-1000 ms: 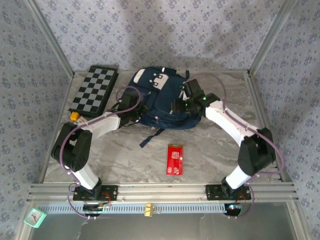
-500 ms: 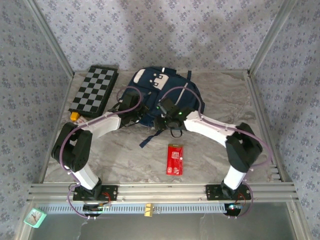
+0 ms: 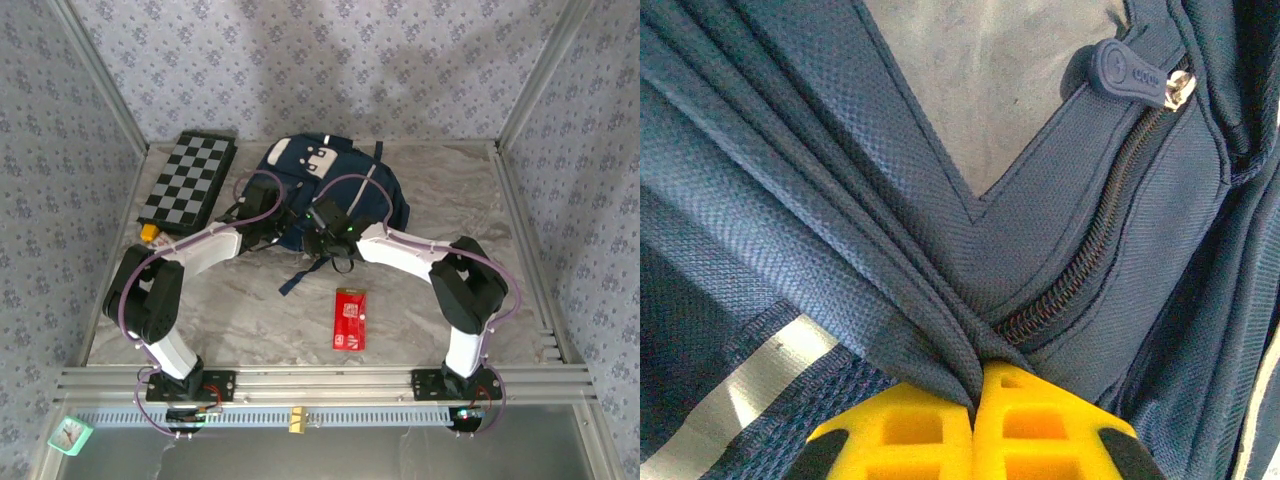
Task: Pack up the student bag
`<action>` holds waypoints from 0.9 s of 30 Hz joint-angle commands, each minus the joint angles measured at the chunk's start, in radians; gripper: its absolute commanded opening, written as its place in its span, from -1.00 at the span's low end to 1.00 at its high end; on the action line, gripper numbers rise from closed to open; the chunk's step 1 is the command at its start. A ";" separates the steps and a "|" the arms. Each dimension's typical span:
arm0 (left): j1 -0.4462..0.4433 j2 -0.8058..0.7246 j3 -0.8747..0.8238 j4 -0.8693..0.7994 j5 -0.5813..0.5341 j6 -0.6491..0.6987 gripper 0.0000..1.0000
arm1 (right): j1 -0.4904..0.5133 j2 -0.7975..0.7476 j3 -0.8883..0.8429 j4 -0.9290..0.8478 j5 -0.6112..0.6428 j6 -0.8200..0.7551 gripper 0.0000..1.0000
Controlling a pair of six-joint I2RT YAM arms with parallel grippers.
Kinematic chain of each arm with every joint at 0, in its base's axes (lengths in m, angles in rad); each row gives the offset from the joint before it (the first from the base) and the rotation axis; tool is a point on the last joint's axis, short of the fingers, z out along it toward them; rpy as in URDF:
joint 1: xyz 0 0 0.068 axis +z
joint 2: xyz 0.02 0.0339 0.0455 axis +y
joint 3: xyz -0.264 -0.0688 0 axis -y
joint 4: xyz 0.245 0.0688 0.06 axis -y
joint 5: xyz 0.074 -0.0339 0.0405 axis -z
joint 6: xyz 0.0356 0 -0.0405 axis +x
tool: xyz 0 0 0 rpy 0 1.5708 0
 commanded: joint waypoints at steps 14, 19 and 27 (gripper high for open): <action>-0.025 -0.019 0.048 0.010 0.071 0.037 -1.00 | 0.005 0.084 0.034 0.069 0.183 0.117 -0.31; -0.030 -0.015 0.054 0.008 0.070 0.041 -1.00 | 0.011 0.067 0.062 0.077 0.196 0.085 -0.47; -0.022 -0.020 0.058 -0.008 0.062 0.056 -1.00 | 0.017 -0.011 0.013 0.016 0.219 0.086 -0.79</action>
